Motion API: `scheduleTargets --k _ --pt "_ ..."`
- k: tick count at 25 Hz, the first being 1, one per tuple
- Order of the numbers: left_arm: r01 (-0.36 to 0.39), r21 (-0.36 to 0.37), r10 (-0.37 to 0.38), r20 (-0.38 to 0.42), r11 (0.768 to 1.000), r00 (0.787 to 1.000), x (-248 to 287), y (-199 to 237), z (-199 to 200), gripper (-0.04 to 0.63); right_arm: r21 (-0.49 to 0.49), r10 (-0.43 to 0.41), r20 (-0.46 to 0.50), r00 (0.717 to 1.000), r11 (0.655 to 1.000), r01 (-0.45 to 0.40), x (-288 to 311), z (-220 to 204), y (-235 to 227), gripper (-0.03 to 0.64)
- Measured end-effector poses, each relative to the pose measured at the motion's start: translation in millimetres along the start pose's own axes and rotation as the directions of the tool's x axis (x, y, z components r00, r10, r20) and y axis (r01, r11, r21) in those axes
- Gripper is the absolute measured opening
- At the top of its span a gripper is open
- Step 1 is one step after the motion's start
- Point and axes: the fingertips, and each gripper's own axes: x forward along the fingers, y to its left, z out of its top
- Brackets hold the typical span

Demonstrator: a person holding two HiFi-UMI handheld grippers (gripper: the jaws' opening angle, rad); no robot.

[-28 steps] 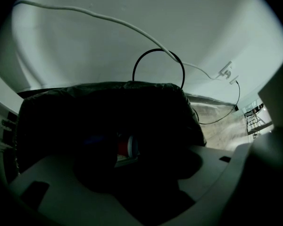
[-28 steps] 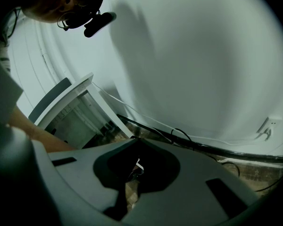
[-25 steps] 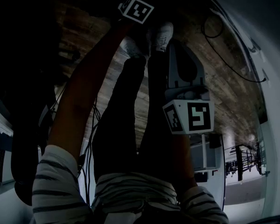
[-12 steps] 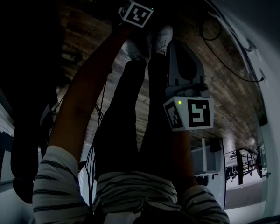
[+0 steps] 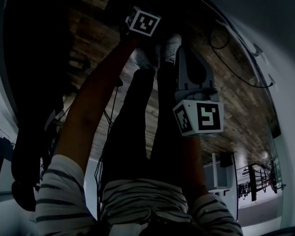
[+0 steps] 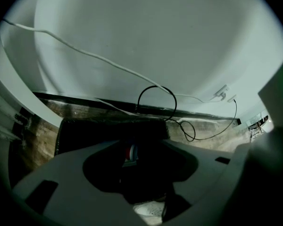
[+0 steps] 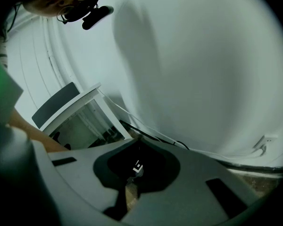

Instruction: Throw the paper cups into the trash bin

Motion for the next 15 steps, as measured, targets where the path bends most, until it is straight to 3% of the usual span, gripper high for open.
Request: scheduleTargets --k 6,15 --pt "0.018 -0.057 -0.016 0.040 0.998 0.999 -27 1 4 0.203 -0.024 0.004 0.017 1.000 1.000 -0.003 -13 16 16 0.018" --pt "0.014 -0.087 -0.004 0.110 0.996 0.994 -83 -13 19 0.158 -0.057 0.017 0.039 0.999 0.998 -0.015 -31 42 33 0.018"
